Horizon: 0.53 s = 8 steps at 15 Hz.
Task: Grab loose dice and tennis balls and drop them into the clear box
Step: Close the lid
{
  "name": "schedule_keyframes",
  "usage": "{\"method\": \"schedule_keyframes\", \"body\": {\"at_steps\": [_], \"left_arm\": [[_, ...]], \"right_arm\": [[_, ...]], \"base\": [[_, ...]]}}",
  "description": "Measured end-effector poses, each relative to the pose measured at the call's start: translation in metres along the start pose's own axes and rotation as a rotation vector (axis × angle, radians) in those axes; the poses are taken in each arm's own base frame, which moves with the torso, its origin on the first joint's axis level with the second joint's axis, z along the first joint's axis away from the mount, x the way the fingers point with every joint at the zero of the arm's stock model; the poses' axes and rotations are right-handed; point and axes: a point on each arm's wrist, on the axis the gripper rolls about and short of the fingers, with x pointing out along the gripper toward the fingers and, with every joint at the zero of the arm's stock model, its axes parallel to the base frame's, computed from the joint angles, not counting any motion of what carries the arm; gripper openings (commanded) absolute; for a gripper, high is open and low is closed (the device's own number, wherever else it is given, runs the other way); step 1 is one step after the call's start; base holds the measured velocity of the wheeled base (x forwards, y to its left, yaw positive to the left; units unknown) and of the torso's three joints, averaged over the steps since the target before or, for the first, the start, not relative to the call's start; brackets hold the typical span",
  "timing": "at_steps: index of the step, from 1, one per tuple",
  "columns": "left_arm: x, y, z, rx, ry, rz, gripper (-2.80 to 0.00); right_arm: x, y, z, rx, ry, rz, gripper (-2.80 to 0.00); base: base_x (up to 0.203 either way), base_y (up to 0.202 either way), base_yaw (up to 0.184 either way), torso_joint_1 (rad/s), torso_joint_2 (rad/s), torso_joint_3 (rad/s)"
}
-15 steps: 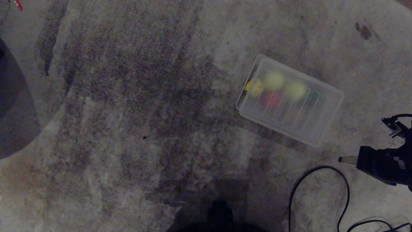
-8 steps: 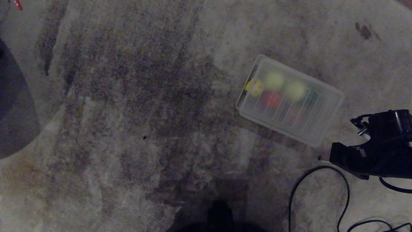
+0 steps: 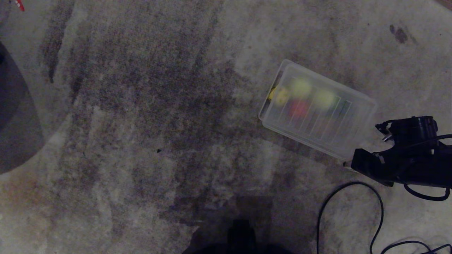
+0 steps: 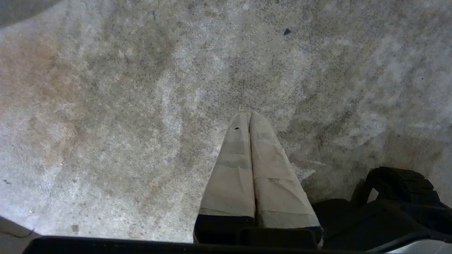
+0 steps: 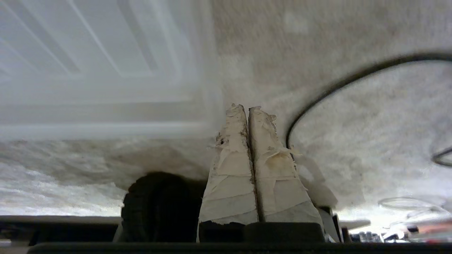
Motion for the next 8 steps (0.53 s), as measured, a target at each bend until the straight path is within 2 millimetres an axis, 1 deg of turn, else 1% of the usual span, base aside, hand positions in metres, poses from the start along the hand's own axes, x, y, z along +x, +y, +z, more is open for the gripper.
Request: {"method": "schedule_keyframes", "body": {"at_steps": [4, 8], "left_arm": [[0.000, 0.000, 0.000, 0.000, 0.000, 0.000, -2.80], [0.000, 0.000, 0.000, -0.001, 0.000, 0.000, -2.80]], "right_arm": [[0.002, 0.006, 0.001, -0.013, -0.007, 0.020, -2.80], [0.002, 0.011, 0.005, -0.022, -0.020, 0.033, -2.80]], "base": [[0.000, 0.000, 0.000, 0.000, 0.00, 0.000], [0.000, 0.000, 0.000, 0.000, 0.00, 0.000]]}}
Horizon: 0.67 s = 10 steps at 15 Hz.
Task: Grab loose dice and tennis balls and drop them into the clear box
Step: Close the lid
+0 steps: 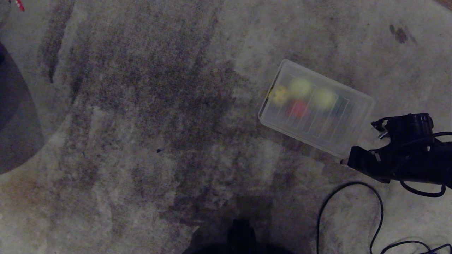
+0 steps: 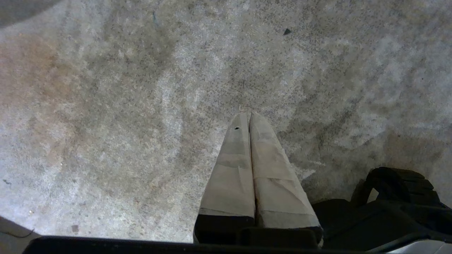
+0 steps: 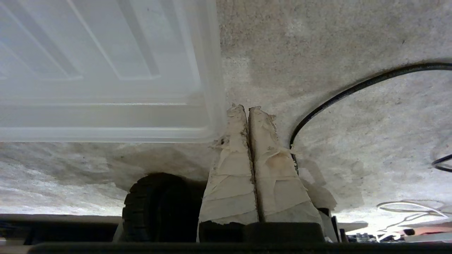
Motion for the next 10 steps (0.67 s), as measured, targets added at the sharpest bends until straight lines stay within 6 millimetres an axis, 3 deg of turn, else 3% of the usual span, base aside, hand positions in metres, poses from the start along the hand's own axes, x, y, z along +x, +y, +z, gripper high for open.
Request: {"method": "schedule_keyframes", "body": {"at_steps": [10], "left_arm": [[0.0000, 0.0000, 0.0000, 0.001, 0.000, 0.000, -2.80]], "right_arm": [[0.0053, 0.0033, 0.0096, -0.037, -0.082, -0.004, -2.80]], "base": [[0.000, 0.000, 0.000, 0.000, 0.00, 0.000]]}}
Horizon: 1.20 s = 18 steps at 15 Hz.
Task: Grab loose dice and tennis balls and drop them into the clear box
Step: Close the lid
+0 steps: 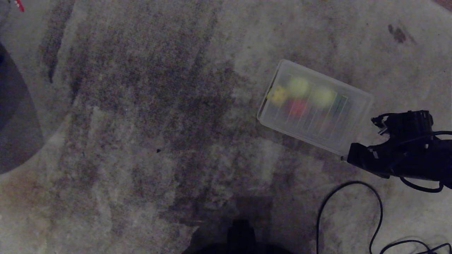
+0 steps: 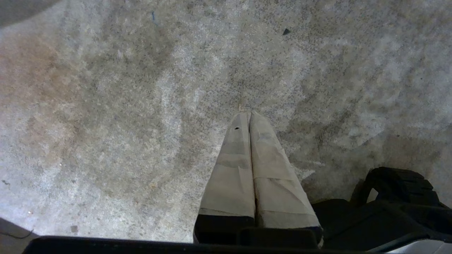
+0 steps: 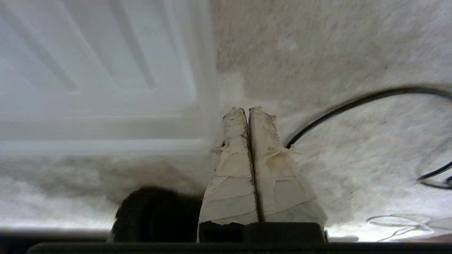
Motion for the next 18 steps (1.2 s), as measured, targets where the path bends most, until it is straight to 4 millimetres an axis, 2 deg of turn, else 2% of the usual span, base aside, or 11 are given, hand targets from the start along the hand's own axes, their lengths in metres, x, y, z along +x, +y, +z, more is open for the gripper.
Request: {"method": "schedule_keyframes", "body": {"at_steps": [1, 8, 12, 16, 18], "left_arm": [[0.000, 0.000, 0.000, 0.000, 0.001, 0.000, -2.80], [0.000, 0.000, 0.000, 0.000, 0.000, 0.000, -2.80], [0.000, 0.000, 0.000, -0.001, 0.000, 0.000, -2.80], [0.000, 0.000, 0.000, 0.000, 0.000, 0.000, -2.80], [0.000, 0.000, 0.000, 0.000, 0.001, 0.000, -2.80]], "right_arm": [[0.000, 0.003, 0.008, -0.005, -0.054, 0.017, -2.80], [-0.009, 0.003, 0.002, -0.039, -0.031, 0.013, -2.80], [-0.021, -0.001, -0.011, -0.087, -0.002, 0.004, -2.80], [-0.036, -0.011, -0.035, -0.146, 0.062, -0.013, -2.80], [-0.041, -0.010, -0.041, -0.150, 0.074, 0.011, -2.80]], "base": [[0.000, 0.000, 0.000, 0.000, 0.00, 0.000], [0.000, 0.000, 0.000, 0.000, 0.00, 0.000], [0.000, 0.000, 0.000, 0.000, 0.00, 0.000], [0.000, 0.000, 0.000, 0.000, 0.00, 0.000], [0.000, 0.000, 0.000, 0.000, 0.00, 0.000]]}}
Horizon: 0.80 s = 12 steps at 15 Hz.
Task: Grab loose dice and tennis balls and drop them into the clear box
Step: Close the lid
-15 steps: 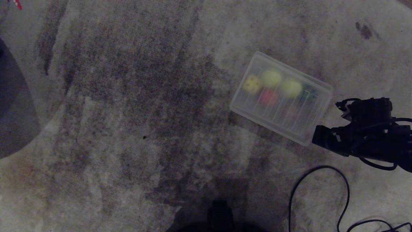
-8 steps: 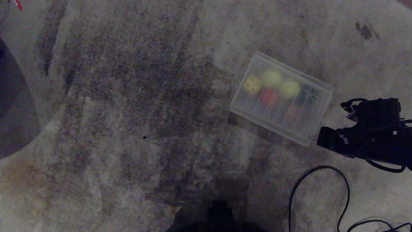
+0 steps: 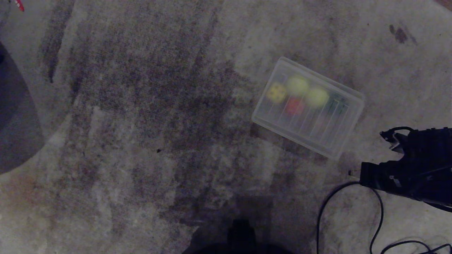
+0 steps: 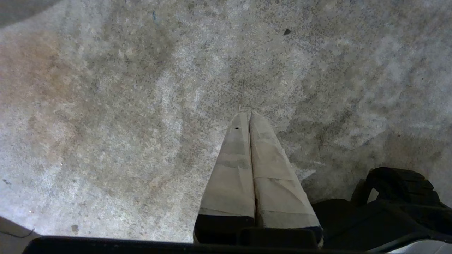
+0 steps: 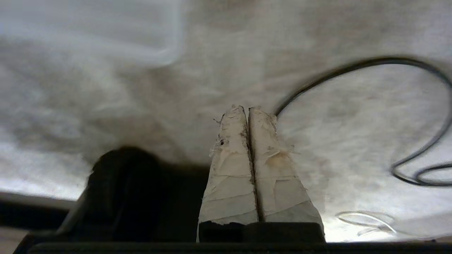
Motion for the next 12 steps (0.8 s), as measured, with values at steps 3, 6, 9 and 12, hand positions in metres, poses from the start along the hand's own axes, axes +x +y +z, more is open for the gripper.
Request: {"method": "schedule_keyframes", "body": {"at_steps": [3, 6, 9, 12], "left_arm": [[0.000, 0.000, 0.000, 0.000, 0.000, 0.000, -2.80], [0.000, 0.000, 0.000, 0.000, 0.000, 0.000, -2.80], [0.000, 0.000, 0.000, 0.000, 0.000, 0.000, -2.80], [0.000, 0.000, 0.000, 0.001, 0.000, 0.000, -2.80]], "right_arm": [[-0.001, 0.011, 0.010, 0.035, -0.037, 0.042, -2.80], [0.002, 0.025, 0.026, 0.115, -0.075, 0.091, -2.80], [0.007, 0.042, 0.031, 0.182, -0.056, 0.163, -2.80], [0.010, 0.052, 0.030, 0.176, -0.024, 0.232, -2.80]], "base": [[0.000, 0.000, 0.000, 0.000, 0.00, 0.000], [0.000, 0.000, 0.000, 0.000, 0.00, 0.000], [0.000, 0.000, 0.000, 0.000, 0.00, 0.000], [0.000, 0.000, 0.000, 0.000, 0.00, 0.000]]}}
